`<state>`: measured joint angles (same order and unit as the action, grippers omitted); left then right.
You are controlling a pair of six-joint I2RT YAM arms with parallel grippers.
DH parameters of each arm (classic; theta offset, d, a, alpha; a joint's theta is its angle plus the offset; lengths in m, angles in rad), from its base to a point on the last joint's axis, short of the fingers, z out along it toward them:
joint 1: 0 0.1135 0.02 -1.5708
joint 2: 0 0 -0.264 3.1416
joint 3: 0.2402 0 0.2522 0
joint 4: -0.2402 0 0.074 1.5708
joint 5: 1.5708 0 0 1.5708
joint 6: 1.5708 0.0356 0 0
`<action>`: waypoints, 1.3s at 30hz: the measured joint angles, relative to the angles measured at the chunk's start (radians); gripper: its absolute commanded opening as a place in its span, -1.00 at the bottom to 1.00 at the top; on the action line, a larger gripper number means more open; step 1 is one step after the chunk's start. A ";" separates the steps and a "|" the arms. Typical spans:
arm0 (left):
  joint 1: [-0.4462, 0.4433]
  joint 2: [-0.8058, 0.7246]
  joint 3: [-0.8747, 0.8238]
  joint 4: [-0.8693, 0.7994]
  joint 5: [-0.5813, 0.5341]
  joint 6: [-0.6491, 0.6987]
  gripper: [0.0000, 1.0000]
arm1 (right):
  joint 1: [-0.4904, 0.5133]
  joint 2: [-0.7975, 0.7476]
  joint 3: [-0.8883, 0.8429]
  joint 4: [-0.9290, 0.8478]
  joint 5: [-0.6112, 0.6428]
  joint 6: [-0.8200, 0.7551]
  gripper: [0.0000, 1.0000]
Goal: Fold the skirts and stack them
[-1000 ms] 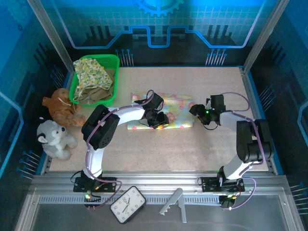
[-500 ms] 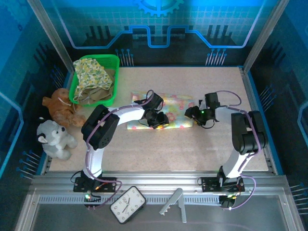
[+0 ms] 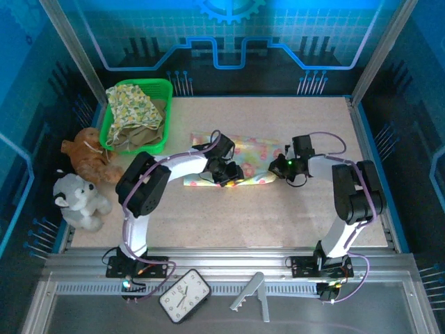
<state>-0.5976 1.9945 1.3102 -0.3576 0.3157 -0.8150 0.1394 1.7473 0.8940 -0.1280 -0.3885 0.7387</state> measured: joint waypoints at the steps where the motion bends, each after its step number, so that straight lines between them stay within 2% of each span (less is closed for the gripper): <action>1: 0.005 -0.019 -0.006 -0.005 0.005 0.001 0.01 | 0.008 -0.002 0.020 -0.033 0.019 -0.016 -1.00; 4: 0.039 -0.121 -0.029 -0.026 -0.005 0.009 0.13 | 0.039 -0.003 0.103 -0.132 0.084 -0.083 -1.00; 6: 0.087 -0.211 -0.060 -0.036 -0.028 0.022 0.13 | 0.058 -0.003 0.167 -0.199 0.126 -0.135 -1.00; 10: 0.248 -0.333 -0.127 -0.061 -0.091 0.058 0.11 | 0.102 0.010 0.321 -0.355 0.226 -0.249 -1.00; 13: 0.342 -0.325 -0.179 -0.089 -0.156 0.085 0.07 | 0.157 0.048 0.454 -0.468 0.329 -0.334 -1.00; 16: 0.361 -0.281 -0.211 -0.117 -0.193 0.108 -0.03 | 0.240 0.101 0.590 -0.575 0.446 -0.415 -1.00; 21: 0.352 -0.176 -0.215 -0.110 -0.188 0.119 -0.26 | 0.402 0.219 0.815 -0.733 0.621 -0.532 -1.00; 24: 0.354 -0.164 -0.216 -0.095 -0.180 0.120 -0.46 | 0.487 0.302 0.938 -0.803 0.688 -0.586 -1.00; 25: 0.354 -0.162 -0.216 -0.087 -0.177 0.122 -0.58 | 0.515 0.332 0.978 -0.824 0.702 -0.603 -1.00; 29: 0.354 -0.161 -0.220 -0.074 -0.168 0.132 -0.80 | 0.584 0.430 1.106 -0.875 0.705 -0.631 -1.00; 39: 0.354 -0.161 -0.221 -0.071 -0.163 0.135 -0.92 | 0.604 0.598 1.289 -0.880 0.476 -0.504 -1.00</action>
<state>-0.2432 1.8339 1.0889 -0.4290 0.1524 -0.6800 0.7437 2.3451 2.1830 -1.0084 0.0872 0.2352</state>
